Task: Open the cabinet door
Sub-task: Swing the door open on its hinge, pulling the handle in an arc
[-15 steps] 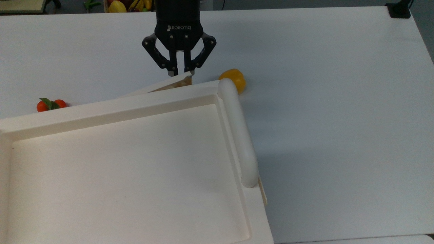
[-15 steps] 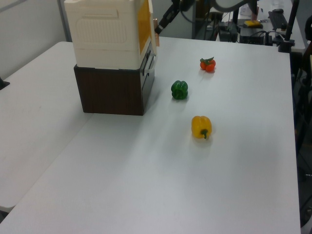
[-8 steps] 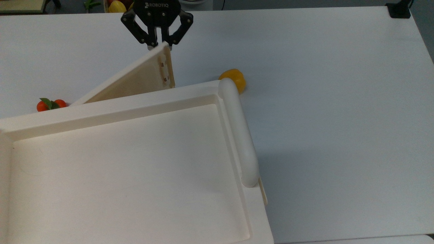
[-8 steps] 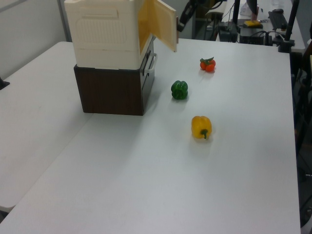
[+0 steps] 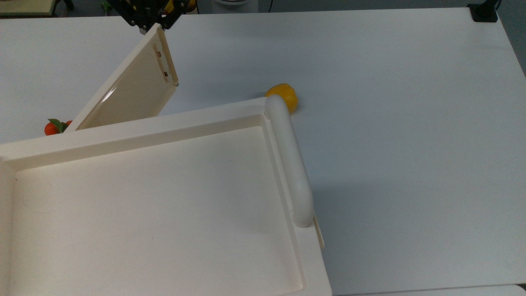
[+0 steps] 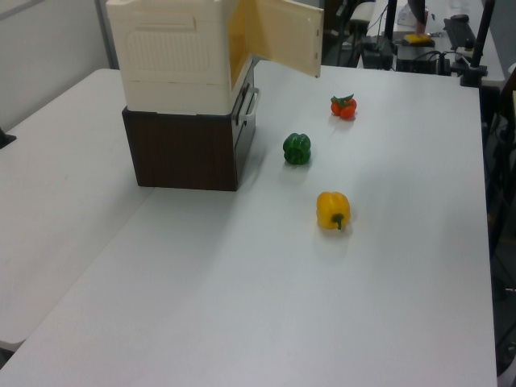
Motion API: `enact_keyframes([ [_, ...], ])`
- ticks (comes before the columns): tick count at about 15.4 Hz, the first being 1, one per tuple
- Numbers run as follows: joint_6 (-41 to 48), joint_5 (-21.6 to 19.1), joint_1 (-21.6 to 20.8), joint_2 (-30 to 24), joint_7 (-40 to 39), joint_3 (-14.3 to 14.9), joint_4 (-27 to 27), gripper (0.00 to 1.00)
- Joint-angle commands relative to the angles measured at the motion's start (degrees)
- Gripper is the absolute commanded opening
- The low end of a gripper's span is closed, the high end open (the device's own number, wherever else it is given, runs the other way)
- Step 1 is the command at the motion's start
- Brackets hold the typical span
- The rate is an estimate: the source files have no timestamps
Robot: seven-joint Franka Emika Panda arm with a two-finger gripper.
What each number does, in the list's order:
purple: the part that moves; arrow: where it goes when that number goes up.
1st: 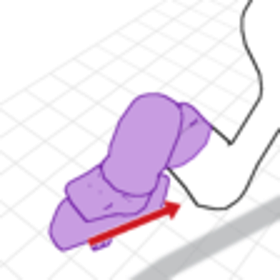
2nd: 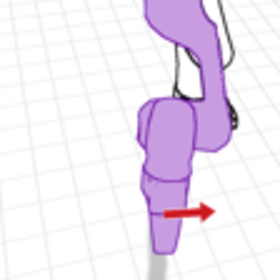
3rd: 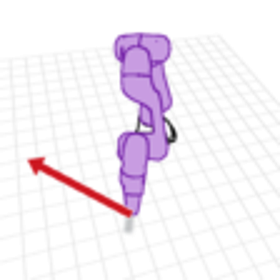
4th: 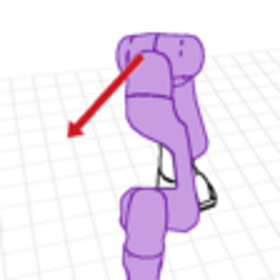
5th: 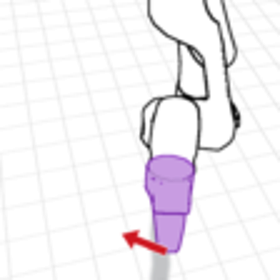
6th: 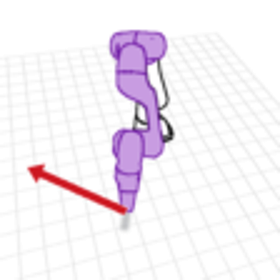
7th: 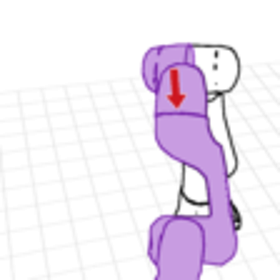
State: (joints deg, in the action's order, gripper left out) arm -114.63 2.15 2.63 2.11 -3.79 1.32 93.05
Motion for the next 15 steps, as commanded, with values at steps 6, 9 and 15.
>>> enact_keyframes([
  [6,2.8,-2.0,6.2,-2.6,-9.5,3.9,2.1,0.31],
  [9,8.5,-1.9,6.3,-4.0,-10.1,6.8,1.4,0.99],
  [15,18.9,-3.1,5.5,-7.8,-9.5,6.7,0.7,1.0],
])
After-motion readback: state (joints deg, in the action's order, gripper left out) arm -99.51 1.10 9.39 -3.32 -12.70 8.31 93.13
